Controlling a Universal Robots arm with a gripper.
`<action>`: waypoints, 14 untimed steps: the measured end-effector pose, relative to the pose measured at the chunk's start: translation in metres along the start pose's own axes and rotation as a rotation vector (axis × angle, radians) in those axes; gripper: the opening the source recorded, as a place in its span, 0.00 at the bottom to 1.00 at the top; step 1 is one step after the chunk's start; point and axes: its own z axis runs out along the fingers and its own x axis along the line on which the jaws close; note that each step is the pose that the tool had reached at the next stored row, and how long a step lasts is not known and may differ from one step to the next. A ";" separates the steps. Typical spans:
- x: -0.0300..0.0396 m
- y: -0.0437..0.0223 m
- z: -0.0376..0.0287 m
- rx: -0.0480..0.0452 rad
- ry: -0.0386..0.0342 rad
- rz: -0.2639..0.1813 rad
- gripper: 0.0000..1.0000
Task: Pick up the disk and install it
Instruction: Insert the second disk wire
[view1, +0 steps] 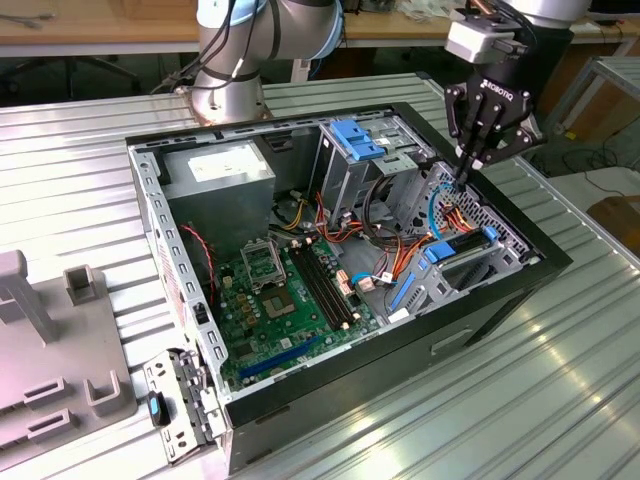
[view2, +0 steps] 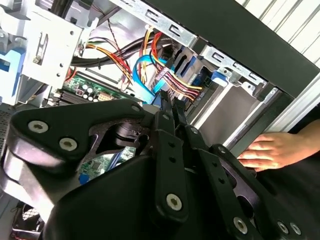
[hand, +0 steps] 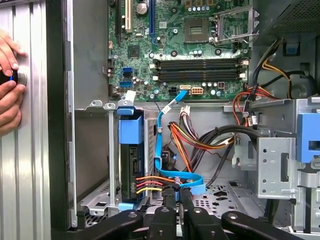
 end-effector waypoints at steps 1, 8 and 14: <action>0.0003 0.0000 0.0003 0.0002 0.0036 0.000 0.18; 0.0032 0.0001 0.0019 0.0018 0.0360 -0.005 0.25; 0.0040 0.0001 0.0038 0.0017 0.0904 -0.006 0.25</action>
